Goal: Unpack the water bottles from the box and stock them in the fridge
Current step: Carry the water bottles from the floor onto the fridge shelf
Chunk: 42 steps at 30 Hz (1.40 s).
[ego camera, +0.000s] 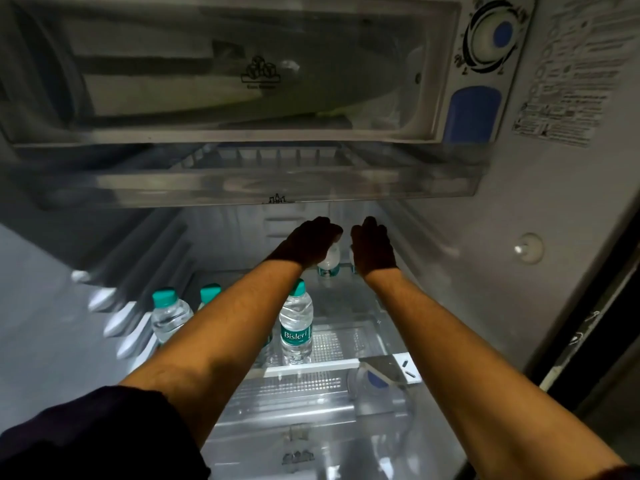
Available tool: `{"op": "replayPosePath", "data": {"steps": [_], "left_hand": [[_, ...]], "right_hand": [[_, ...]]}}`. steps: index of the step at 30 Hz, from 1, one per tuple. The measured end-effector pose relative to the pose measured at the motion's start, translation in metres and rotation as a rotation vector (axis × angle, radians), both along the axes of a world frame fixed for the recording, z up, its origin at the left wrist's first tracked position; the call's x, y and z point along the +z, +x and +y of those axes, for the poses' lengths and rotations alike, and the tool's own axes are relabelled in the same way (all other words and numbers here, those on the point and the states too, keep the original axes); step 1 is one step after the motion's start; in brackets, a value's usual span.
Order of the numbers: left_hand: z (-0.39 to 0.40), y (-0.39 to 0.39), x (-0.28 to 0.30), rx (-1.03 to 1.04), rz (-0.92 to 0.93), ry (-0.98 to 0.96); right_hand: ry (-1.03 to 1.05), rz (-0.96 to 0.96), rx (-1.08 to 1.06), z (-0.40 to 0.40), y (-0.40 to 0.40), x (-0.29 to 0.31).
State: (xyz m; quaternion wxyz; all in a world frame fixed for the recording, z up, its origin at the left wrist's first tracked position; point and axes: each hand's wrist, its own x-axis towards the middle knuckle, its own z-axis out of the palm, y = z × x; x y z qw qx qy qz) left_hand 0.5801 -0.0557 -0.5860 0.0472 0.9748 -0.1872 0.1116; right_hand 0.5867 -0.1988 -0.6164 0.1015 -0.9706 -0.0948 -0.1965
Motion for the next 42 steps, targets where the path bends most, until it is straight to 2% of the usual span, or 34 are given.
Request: {"op": "replayPosePath", "data": {"steps": [10, 19, 34, 42], "left_hand": [[0.002, -0.042, 0.024, 0.063, 0.021, 0.153], [-0.02, -0.081, 0.041, 0.111, 0.061, 0.338], [-0.03, -0.125, 0.044, 0.05, 0.173, 0.307], [-0.036, -0.121, 0.038, 0.057, 0.151, 0.281]], "right_hand": [[0.13, 0.12, 0.054, -0.007, -0.017, 0.023], [0.067, 0.36, 0.141, -0.014, -0.045, 0.052], [-0.176, 0.474, 0.293, -0.037, -0.094, 0.068], [-0.156, 0.449, 0.315, -0.033, -0.099, 0.064]]}}
